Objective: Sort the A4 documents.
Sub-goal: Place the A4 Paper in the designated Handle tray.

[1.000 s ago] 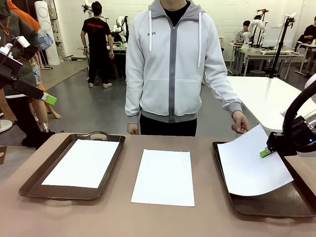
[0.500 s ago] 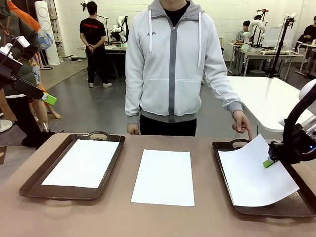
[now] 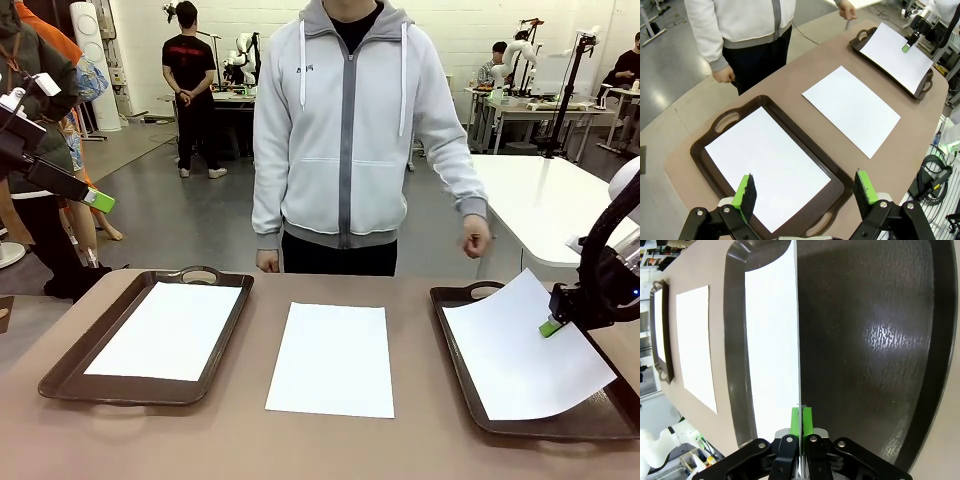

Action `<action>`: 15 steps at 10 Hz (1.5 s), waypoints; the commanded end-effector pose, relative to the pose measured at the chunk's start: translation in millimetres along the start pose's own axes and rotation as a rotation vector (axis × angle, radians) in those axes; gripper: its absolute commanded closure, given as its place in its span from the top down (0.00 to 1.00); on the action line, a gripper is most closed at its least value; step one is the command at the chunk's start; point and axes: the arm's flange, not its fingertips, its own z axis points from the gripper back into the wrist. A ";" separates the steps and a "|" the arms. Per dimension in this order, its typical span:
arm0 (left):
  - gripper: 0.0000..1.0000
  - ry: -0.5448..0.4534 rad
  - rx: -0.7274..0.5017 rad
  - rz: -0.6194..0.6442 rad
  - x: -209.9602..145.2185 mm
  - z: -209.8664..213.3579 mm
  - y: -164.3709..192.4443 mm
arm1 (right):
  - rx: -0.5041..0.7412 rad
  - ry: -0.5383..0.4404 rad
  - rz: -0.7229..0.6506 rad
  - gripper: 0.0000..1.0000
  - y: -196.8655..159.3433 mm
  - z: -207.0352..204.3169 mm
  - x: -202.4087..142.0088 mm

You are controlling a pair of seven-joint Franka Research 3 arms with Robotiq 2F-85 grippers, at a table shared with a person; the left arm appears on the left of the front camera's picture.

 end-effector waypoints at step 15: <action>1.00 0.006 0.004 -0.014 -1.1 -1.2 -0.2 | 0.030 -0.014 -0.066 0.21 -13.9 -6.5 8.4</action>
